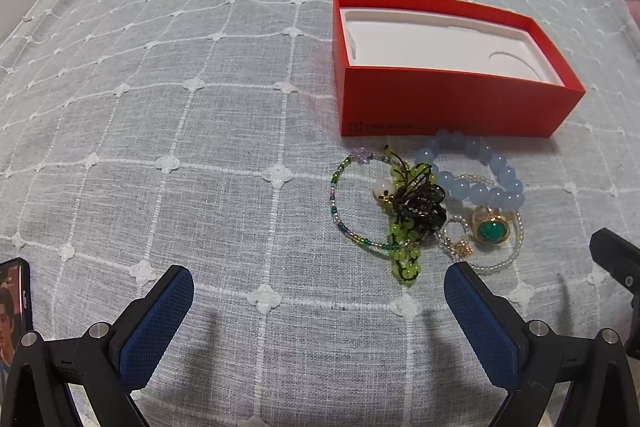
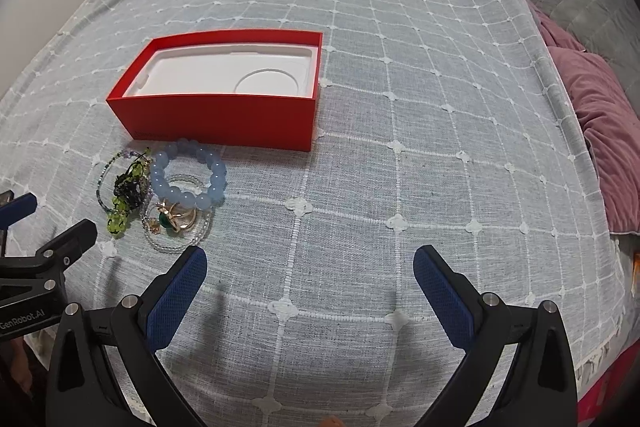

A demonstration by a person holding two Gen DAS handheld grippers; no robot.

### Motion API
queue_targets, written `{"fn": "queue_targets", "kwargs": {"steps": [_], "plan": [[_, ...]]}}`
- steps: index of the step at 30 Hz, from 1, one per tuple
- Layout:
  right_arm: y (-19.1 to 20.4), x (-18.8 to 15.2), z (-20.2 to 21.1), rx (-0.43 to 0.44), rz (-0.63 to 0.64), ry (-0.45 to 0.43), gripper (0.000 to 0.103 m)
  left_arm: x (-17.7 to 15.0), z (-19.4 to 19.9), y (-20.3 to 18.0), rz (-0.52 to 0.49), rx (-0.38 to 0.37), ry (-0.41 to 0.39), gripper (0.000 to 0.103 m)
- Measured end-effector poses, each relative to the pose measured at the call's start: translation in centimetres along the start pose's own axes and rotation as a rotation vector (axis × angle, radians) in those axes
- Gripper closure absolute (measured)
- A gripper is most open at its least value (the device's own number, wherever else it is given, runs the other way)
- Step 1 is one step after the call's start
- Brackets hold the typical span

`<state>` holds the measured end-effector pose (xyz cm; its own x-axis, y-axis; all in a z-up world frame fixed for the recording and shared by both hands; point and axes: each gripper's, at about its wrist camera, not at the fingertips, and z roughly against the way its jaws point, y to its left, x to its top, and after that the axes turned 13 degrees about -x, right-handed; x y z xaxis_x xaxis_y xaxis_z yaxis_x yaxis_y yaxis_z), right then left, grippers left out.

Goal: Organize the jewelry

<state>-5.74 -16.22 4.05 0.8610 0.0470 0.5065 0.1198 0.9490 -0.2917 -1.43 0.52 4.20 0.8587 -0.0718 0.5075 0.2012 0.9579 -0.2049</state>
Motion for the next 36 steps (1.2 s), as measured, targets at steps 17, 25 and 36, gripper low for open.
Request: {"fn": "queue_targets", "kwargs": {"steps": [17,25,36], "plan": [[-0.3,2.2,1.3,0.057,0.041,0.034,0.000,2.8,0.8,-0.4,-0.111,-0.053,0.071,0.013],[0.3,3.7,0.1,0.122,0.052,0.071,0.000,4.9,-0.2,2.2,0.021,-0.160,0.052,0.024],[0.3,4.7,-2.0,0.226,-0.004,0.089,0.012,4.8,-4.2,3.5,0.129,-0.212,0.093,0.072]]}}
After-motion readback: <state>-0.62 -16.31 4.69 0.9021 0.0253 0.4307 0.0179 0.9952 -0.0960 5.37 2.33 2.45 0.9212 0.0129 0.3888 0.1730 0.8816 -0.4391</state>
